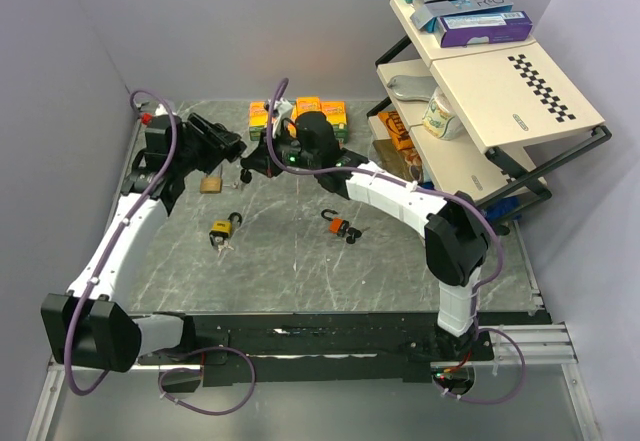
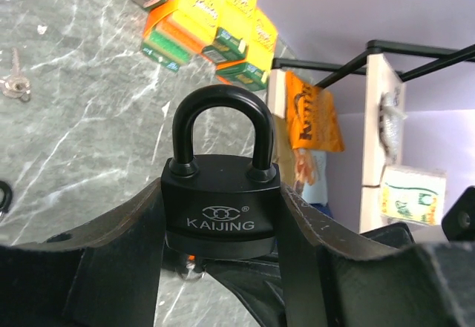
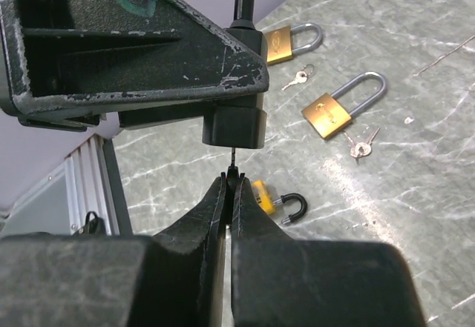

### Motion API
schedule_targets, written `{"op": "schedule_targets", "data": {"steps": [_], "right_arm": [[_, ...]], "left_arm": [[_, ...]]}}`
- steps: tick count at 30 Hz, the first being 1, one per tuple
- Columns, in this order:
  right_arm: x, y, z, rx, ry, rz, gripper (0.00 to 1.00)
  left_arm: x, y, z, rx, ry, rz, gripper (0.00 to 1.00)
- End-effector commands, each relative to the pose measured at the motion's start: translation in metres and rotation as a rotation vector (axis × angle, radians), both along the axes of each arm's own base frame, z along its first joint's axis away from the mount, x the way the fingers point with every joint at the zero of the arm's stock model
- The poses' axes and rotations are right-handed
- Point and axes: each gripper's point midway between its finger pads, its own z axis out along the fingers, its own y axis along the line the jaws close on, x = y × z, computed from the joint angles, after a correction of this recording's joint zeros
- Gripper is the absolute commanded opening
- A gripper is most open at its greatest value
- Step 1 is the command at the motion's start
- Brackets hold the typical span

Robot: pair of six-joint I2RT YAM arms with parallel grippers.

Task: Lock with the key
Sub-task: Remove the key from the lock, then place the lock at the center of the board.

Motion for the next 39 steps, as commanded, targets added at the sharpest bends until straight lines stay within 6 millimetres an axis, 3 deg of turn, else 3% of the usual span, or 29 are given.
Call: {"op": "schedule_targets", "data": {"steps": [1, 3, 7, 9, 12, 13, 17, 19, 22, 27, 33, 39], "right_arm": [[-0.053, -0.002, 0.011, 0.007, 0.039, 0.143, 0.0], [-0.054, -0.006, 0.009, -0.002, 0.03, 0.14, 0.0], [-0.06, -0.017, 0.011, 0.001, 0.039, 0.13, 0.0], [-0.067, -0.019, 0.002, -0.007, 0.069, 0.148, 0.0], [-0.07, -0.027, -0.007, -0.028, 0.071, 0.153, 0.0], [-0.067, -0.032, -0.005, -0.024, 0.067, 0.144, 0.0], [-0.063, -0.045, -0.005, -0.035, 0.043, 0.139, 0.0], [-0.062, -0.048, -0.003, -0.037, 0.029, 0.142, 0.0], [-0.06, -0.049, -0.002, -0.036, 0.02, 0.143, 0.0], [-0.055, -0.048, -0.003, -0.043, 0.02, 0.147, 0.0], [-0.055, -0.047, -0.002, -0.038, 0.017, 0.148, 0.0], [-0.055, -0.05, 0.001, -0.039, 0.004, 0.145, 0.0]], "left_arm": [[0.036, 0.044, 0.096, 0.038, -0.303, 0.174, 0.01], [0.037, 0.052, 0.098, 0.077, -0.308, 0.182, 0.01], [0.032, 0.075, 0.084, 0.121, -0.275, 0.223, 0.01], [0.03, 0.1, 0.073, 0.141, -0.253, 0.272, 0.01], [0.02, 0.116, 0.05, 0.32, -0.191, 0.231, 0.01], [0.017, 0.118, 0.039, 0.386, -0.158, 0.192, 0.01], [-0.012, 0.132, -0.041, 0.704, 0.091, -0.061, 0.01], [-0.033, 0.146, -0.09, 0.825, 0.246, -0.225, 0.01], [-0.055, 0.171, -0.133, 0.863, 0.391, -0.339, 0.01], [-0.068, 0.199, -0.183, 0.916, 0.515, -0.42, 0.01], [-0.067, 0.229, -0.22, 0.946, 0.612, -0.439, 0.01], [-0.056, 0.252, -0.233, 0.975, 0.643, -0.433, 0.01]]}}
